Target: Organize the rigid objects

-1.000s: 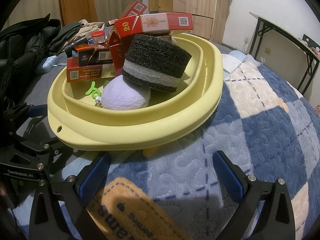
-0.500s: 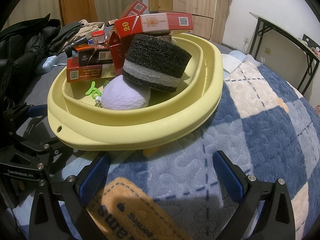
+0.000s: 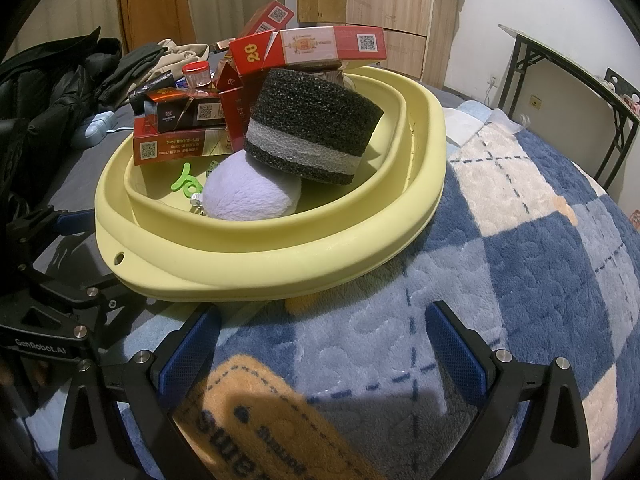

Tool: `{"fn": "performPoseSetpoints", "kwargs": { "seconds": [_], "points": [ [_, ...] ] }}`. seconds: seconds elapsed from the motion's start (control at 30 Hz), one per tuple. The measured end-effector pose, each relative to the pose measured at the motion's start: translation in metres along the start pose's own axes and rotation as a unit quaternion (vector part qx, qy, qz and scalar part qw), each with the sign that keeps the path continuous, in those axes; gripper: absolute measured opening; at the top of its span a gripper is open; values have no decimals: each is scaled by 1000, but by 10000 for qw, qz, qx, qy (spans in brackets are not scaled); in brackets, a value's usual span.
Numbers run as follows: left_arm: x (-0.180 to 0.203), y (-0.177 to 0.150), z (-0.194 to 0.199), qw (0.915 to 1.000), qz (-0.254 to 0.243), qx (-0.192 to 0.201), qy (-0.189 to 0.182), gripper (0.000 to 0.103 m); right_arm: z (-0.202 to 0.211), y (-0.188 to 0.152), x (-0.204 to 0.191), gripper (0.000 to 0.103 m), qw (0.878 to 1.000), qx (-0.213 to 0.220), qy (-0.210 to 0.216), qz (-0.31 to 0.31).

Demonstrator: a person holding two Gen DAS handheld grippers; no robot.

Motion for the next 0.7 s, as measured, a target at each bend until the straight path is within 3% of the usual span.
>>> {"fn": "performPoseSetpoints", "kwargs": {
  "seconds": [0.7],
  "points": [
    [4,0,2,9999,-83,35,106,103,0,0,0,103,10000,-1,1,2]
  ]
}}
Point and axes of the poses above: each gripper's, at about its wrist camera, not at the fingertips, and z roughly against the way its jaws point, x to its right, y to its top, the point moved 1 cm from there along -z, roughly the way its jaws point, and after that the axes turned 15 degrees about z, right-handed, at the moved point
